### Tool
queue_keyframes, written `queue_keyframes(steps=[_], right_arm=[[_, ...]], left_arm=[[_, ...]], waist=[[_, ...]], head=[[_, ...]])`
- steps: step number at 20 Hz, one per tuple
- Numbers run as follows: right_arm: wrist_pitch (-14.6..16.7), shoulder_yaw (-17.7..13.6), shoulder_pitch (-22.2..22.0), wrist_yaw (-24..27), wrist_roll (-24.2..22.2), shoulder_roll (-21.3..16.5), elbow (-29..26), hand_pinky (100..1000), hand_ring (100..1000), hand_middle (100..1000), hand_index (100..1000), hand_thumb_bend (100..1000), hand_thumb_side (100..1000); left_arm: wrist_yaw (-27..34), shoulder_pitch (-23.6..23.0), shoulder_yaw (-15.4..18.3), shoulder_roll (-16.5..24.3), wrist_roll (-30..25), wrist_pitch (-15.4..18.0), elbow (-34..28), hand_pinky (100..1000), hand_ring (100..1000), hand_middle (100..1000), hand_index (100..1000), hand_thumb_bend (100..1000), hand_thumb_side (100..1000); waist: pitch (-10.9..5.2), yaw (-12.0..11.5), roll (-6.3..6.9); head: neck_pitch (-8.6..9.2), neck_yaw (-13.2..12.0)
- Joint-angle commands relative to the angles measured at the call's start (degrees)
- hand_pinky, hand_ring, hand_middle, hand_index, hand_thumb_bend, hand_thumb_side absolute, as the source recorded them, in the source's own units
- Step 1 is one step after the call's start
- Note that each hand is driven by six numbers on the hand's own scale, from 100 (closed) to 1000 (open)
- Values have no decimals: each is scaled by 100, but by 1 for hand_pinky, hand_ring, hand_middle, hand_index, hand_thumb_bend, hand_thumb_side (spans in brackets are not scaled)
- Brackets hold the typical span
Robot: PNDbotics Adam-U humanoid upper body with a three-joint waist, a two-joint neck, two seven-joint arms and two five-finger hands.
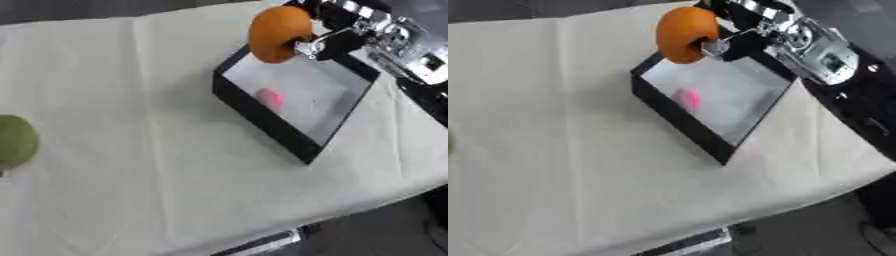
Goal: Pick up the objects with one hand, pass them to the other hand, and then place them into the box on the other side of the table.
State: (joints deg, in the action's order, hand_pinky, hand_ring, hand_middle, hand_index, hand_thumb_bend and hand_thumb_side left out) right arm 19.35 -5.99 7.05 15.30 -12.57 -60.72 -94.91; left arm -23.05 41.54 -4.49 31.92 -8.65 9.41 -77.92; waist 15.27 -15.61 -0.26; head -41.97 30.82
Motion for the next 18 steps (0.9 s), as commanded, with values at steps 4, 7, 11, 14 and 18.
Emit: queue_keyframes(steps=[4, 7, 11, 14, 18], right_arm=[[721, -247, -155, -893, 124, -225, 661, 951, 919, 604, 760, 320, 100], [1105, -261, -192, -1221, -10, -211, 888, 994, 1000, 738, 878, 405, 100], [1489, -336, -227, -1666, -105, -211, 1040, 1000, 1000, 890, 1000, 394, 100], [1548, -406, -258, -1875, 76, -193, 1113, 1000, 1000, 913, 1000, 402, 100], [1329, -490, -272, -1366, 281, -91, 956, 1000, 1000, 922, 1000, 133, 100]], left_arm=[[39, 56, 153, 338, 86, 35, -23, 819, 734, 706, 861, 220, 647], [28, 80, 136, 376, -62, 93, 34, 832, 749, 726, 878, 235, 663], [17, 124, 141, 420, -419, 179, 139, 845, 763, 742, 889, 244, 657], [9, 157, 142, 451, -507, 216, 172, 847, 765, 742, 890, 254, 653], [-11, 277, 100, 444, -543, 219, 189, 844, 764, 745, 893, 252, 636]], waist=[[-73, 6, 22], [-68, 6, 30], [-69, 13, 35], [-72, 18, 34], [-77, 13, 39]], head=[[134, 40], [131, 22], [128, -9], [130, -32], [131, -89]])
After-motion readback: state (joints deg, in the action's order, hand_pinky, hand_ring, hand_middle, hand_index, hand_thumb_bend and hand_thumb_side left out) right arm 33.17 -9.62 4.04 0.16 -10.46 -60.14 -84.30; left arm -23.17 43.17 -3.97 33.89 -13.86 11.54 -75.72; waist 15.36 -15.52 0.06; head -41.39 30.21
